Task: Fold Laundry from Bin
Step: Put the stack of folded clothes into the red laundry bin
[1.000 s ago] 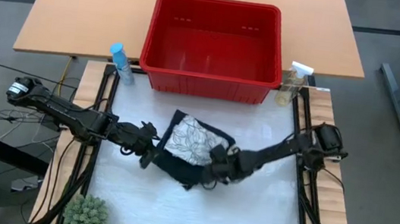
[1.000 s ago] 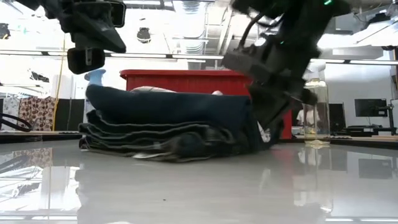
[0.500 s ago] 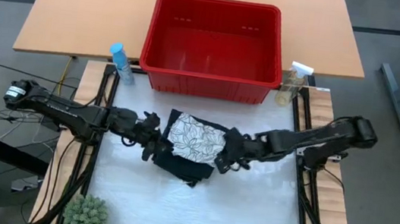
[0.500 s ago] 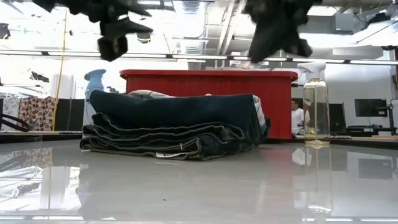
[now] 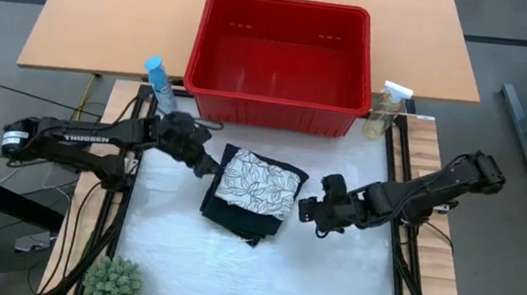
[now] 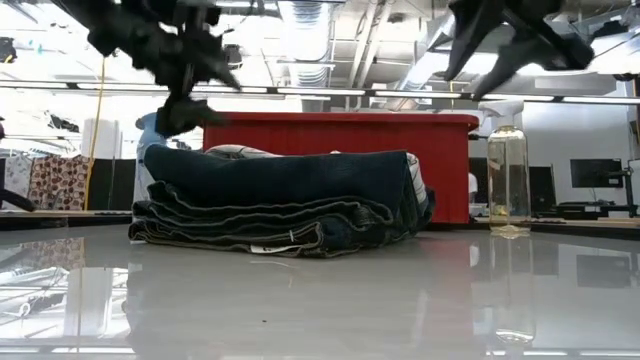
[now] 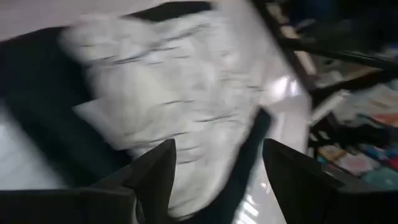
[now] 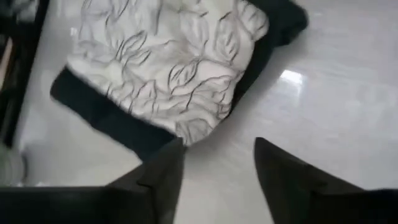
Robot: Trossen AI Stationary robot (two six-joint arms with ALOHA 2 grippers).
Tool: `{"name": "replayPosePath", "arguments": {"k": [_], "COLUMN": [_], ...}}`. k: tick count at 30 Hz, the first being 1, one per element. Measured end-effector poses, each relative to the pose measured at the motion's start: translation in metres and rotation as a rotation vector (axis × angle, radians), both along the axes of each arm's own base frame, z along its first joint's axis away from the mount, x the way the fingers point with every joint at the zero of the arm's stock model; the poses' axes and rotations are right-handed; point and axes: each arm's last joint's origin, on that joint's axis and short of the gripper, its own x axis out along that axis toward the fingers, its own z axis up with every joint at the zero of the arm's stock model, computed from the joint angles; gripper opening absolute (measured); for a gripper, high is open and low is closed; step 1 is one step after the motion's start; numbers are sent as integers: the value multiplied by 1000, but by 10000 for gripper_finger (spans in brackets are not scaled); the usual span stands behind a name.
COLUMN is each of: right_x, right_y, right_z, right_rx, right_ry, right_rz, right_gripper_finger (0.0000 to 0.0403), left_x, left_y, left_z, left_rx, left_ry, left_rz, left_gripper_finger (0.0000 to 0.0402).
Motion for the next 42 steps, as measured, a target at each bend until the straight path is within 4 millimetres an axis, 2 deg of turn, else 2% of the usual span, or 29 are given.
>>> {"name": "replayPosePath", "arguments": {"k": [4, 8, 15, 19, 27, 30, 36, 42], "right_x": [2, 3, 11, 7, 3, 10, 39, 50], "right_y": [-4, -13, -20, -29, -44, -49, -55, -54], "right_z": [-14, -36, -71, -89, -110, -121, -147, -169], "right_rx": [5, 32, 121, 124, 118, 128, 179, 254], "right_ry": [-26, -63, -277, -295, -313, -312, -387, -404], "right_rz": [-150, -289, -407, -434, -443, -429, -385, -396], "right_gripper_finger": [257, 288, 292, 292, 292, 292, 292, 292], "left_x": [-16, -26, -33, -29, -18, -14, -6, 3], "left_y": [22, 35, 43, 44, 50, 52, 55, 60], "left_z": [-13, -20, -34, -40, -54, -59, -71, -97], "left_rx": [-18, -10, -81, -99, -138, -132, -125, -149], "left_ry": [148, 211, 195, 208, 232, 234, 254, 328], "left_rz": [60, 96, 76, 68, 58, 47, 28, -11], "left_gripper_finger": [231, 232, 236, 236, 236, 236, 236, 236]}}
